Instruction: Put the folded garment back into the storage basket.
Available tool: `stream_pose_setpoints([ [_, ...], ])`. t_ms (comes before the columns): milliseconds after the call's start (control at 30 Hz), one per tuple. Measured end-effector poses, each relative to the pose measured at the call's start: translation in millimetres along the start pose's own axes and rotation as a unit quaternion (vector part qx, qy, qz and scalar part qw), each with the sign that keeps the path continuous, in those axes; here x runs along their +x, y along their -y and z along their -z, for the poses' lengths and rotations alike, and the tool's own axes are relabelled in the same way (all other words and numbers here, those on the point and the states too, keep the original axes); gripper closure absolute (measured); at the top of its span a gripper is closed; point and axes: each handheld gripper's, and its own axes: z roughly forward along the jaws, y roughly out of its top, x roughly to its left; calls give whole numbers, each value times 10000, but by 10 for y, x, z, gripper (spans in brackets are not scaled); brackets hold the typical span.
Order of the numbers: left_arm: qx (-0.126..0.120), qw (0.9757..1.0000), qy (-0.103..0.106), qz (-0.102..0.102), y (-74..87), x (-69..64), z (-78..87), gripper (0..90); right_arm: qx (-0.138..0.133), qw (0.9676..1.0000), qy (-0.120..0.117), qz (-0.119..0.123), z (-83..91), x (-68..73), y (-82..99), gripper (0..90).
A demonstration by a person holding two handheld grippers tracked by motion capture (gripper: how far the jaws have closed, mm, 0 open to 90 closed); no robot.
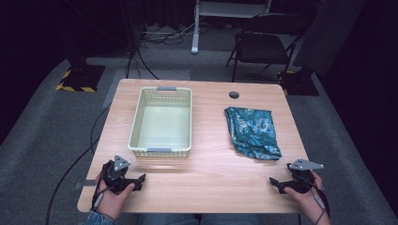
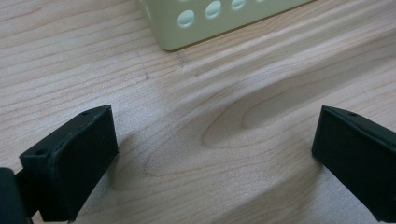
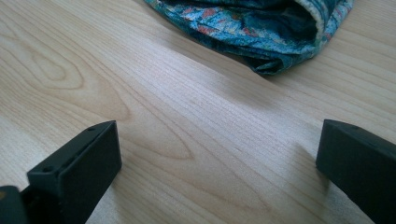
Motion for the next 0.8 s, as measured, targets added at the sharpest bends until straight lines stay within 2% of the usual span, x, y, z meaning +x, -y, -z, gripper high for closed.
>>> stream_pose_setpoints([
  [600,-1,10000,-8,10,0,-3,0,3,9,10000,26,-36,-2,-3,-6,3],
  [800,0,10000,-8,9,-1,-3,0,4,-74,9999,80,-46,24,-28,-42,50],
])
